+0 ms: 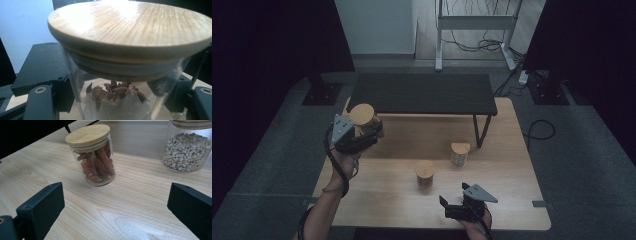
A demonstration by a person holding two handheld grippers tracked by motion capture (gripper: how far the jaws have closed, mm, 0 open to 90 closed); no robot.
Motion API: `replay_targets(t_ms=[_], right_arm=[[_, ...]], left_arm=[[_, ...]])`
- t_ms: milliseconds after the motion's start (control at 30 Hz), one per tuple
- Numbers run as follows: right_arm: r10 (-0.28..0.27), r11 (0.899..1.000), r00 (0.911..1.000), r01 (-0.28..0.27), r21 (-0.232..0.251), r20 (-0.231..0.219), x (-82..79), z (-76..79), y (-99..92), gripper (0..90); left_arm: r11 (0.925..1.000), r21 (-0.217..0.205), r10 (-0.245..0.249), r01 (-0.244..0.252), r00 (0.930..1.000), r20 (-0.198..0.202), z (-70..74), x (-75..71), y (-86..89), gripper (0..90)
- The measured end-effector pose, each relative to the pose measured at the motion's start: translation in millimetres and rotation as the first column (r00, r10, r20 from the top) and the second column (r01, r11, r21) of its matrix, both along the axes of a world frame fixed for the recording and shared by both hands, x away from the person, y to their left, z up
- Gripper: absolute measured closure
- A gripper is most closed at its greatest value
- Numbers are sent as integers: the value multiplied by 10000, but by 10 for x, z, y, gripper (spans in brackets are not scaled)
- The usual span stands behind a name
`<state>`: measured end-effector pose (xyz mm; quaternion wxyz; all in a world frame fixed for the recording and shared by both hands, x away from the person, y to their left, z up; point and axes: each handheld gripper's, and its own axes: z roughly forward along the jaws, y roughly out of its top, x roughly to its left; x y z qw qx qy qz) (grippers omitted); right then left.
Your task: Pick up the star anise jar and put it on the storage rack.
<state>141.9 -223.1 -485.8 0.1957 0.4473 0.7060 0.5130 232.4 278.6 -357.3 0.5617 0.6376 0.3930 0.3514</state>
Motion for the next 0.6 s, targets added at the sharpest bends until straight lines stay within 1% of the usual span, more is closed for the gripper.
replay_targets(t_ms=[267,600], right_arm=[[39,10000,10000,-39,-31,-32,9,-1,2,6],[48,10000,10000,-48,-30,-24,15,-3,-11,6]], left_arm=[[9999,-38,97,-97,9999,54,28,56,-15,263],[9999,23,104,-104,9999,112,66,125,-54,263]])
